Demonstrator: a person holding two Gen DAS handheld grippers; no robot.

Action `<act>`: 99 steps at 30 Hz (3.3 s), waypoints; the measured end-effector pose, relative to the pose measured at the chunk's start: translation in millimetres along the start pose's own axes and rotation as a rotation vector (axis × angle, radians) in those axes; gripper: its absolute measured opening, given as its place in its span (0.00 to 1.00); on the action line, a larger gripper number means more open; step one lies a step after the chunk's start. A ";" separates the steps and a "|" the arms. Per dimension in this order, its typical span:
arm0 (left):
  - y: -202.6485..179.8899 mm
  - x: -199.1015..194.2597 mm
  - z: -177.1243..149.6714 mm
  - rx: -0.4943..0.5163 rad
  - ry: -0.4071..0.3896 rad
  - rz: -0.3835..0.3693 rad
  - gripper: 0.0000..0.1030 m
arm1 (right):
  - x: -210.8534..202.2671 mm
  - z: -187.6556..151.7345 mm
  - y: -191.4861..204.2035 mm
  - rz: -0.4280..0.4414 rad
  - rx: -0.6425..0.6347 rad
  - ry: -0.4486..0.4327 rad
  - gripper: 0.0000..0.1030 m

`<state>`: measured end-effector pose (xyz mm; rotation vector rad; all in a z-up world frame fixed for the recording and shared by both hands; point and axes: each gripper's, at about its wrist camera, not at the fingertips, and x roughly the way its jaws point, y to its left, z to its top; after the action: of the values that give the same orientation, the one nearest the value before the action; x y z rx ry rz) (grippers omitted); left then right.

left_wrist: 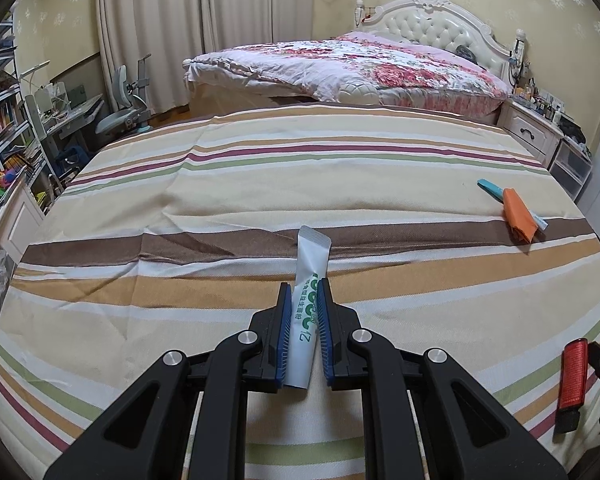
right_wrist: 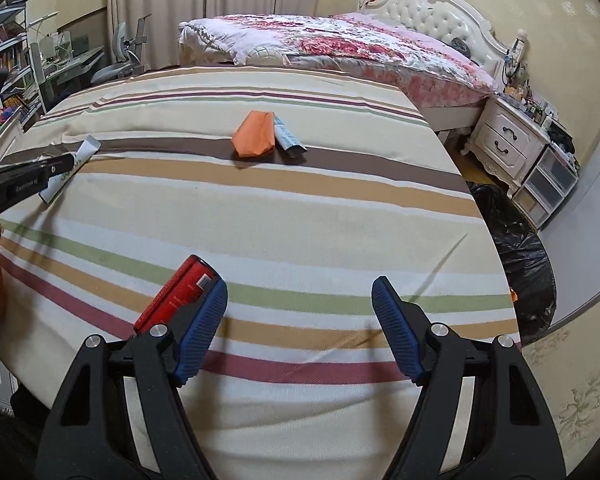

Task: Collect trash
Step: 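Lift the red bottle with the right gripper while the left gripper holds the white tube, then carry both items over the trash bin and open both grippers to drop them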

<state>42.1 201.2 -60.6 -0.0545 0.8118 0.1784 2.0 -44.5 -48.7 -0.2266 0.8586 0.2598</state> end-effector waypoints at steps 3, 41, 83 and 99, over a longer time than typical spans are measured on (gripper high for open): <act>2.1 -1.6 -3.3 -0.002 0.003 -0.003 0.14 | -7.6 2.8 3.0 0.023 0.018 -0.007 0.63; 12.6 -16.2 -27.1 -0.009 -0.019 -0.034 0.14 | 17.4 10.0 16.2 0.108 0.013 0.009 0.23; -34.8 -48.1 -11.8 0.079 -0.104 -0.104 0.12 | -3.6 20.2 -20.0 0.102 0.082 -0.100 0.23; -184.1 -44.7 39.9 0.246 -0.209 -0.316 0.12 | -23.4 34.3 -126.8 -0.141 0.211 -0.214 0.23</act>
<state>73.6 18.6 -4.4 0.0668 0.6018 -0.2121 51.7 -157.2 2.7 -0.0603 0.6484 0.0592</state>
